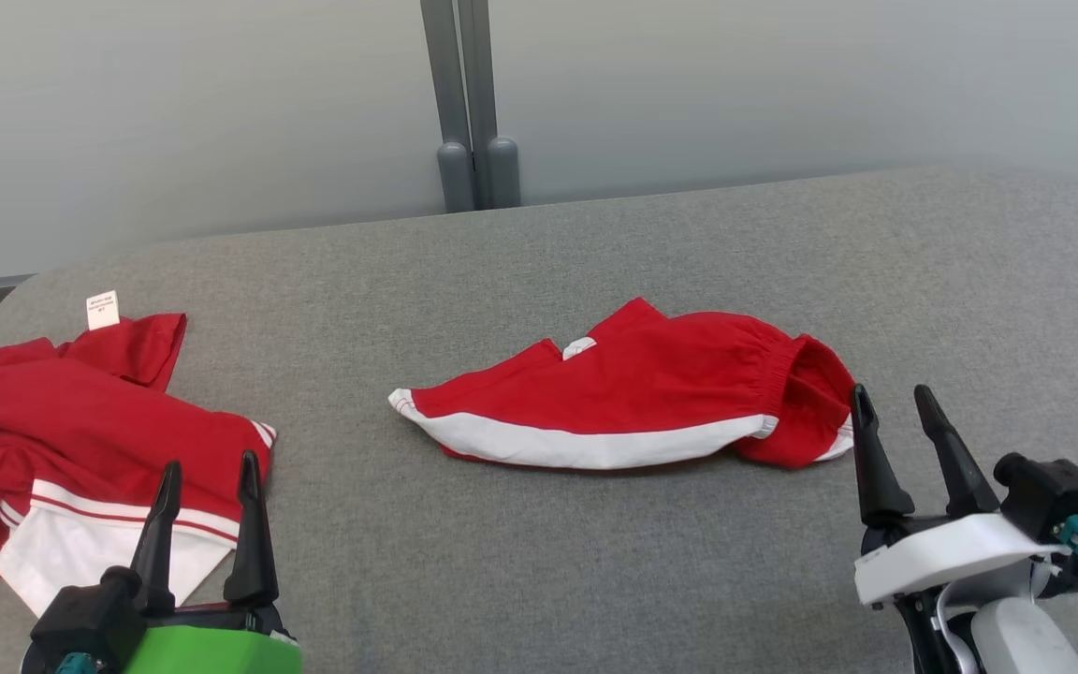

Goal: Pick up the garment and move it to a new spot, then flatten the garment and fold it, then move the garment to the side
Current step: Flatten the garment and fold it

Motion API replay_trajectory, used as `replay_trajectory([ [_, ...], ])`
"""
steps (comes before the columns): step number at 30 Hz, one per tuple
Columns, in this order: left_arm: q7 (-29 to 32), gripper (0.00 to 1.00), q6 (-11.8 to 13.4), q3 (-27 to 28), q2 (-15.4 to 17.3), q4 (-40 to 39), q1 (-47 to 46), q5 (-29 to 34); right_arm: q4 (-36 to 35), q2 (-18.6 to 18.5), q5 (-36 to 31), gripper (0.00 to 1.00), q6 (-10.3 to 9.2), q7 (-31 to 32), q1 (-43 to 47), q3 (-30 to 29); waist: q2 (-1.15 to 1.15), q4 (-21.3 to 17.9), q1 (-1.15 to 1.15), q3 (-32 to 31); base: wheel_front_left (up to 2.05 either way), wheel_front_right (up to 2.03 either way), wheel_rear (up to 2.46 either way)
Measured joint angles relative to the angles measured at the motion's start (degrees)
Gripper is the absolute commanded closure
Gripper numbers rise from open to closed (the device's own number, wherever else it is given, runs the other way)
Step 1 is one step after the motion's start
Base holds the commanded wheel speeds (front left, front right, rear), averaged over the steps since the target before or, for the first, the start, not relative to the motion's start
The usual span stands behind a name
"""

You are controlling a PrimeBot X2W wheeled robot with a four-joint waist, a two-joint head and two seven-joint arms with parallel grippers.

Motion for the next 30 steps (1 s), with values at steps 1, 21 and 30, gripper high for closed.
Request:
replay_trajectory([
  [1,0.0,0.0,0.0,0.2,0.0,0.0,0.3,0.0,0.0,0.5,-0.2,0.0,0.0,0.0,0.9,-0.1,0.0,-0.1,0.0,0.0,0.0,0.0,0.0],
  [21,0.0,0.0,0.0,-0.3,-0.2,0.1,1.0,0.3,-0.4,1.3,-2.3,0.0,0.0,0.0,2.3,0.7,0.0,0.3,0.0,-0.1,0.0,0.0,0.0],
  [30,0.0,0.0,0.0,-0.1,-0.3,0.6,1.0,0.6,-0.1,1.2,-3.0,0.0,0.0,0.0,2.3,0.6,0.0,0.3,0.0,-0.2,0.0,0.0,0.0],
])
